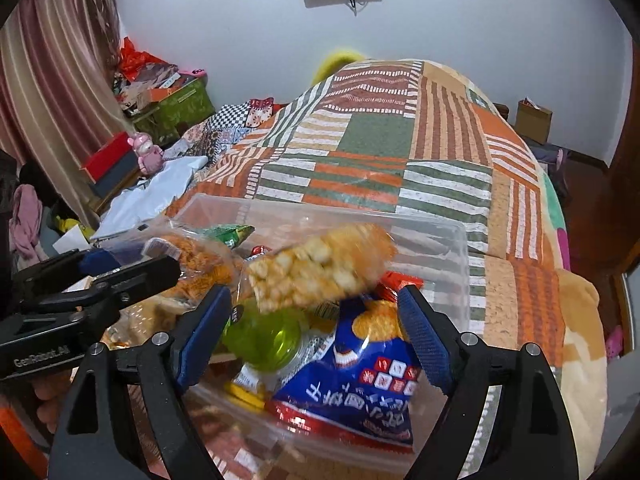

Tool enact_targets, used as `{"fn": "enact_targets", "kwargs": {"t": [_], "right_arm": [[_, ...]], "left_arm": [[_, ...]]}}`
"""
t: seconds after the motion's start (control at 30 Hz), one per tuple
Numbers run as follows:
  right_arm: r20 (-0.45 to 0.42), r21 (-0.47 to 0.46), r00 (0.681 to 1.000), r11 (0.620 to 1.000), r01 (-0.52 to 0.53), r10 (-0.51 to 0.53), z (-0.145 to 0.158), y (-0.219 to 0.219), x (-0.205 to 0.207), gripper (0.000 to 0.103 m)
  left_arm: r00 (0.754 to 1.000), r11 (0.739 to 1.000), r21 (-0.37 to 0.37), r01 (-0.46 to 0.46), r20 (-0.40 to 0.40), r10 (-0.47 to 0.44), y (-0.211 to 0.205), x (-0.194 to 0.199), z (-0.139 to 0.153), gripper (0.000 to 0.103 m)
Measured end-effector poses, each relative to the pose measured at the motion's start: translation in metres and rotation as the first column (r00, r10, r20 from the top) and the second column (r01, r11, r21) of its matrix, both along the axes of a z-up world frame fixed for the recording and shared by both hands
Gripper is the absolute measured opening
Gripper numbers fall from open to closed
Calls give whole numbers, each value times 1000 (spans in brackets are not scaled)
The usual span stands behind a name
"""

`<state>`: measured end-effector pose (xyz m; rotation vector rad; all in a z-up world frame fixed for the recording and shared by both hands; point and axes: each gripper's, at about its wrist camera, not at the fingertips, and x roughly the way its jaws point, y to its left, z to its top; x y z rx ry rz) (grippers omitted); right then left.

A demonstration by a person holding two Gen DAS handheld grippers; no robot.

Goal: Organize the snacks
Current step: 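Carry the zip bag and nut pack over the box and release both, then grasp the green-zip cracker bag with the left tool while the right tool grasps the round-labelled bun pack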

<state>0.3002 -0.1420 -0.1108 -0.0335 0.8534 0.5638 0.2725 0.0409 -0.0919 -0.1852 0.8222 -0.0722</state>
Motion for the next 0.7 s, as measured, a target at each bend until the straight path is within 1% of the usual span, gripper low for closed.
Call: {"fn": "enact_targets", "kwargs": {"t": [0.17, 0.3, 0.43, 0.5, 0.7], "right_arm": [[20, 1, 1000, 1000, -3, 3, 11, -4, -15, 83], [46, 5, 999, 1000, -7, 7, 21, -7, -30, 83], [70, 11, 997, 1000, -16, 15, 33, -12, -50, 83], [82, 13, 997, 1000, -18, 17, 39, -14, -59, 83], [102, 30, 994, 999, -37, 34, 46, -18, -93, 84]], "left_arm": [[1000, 1000, 11, 10, 29, -10, -3, -19, 18, 71], [999, 1000, 14, 5, 45, -5, -2, -37, 31, 77], [998, 1000, 29, -4, 61, 3, -1, -63, 41, 78], [998, 999, 34, -12, 58, 10, 2, -76, 43, 82], [999, 998, 40, -41, 37, 40, 14, -113, 43, 84]]}}
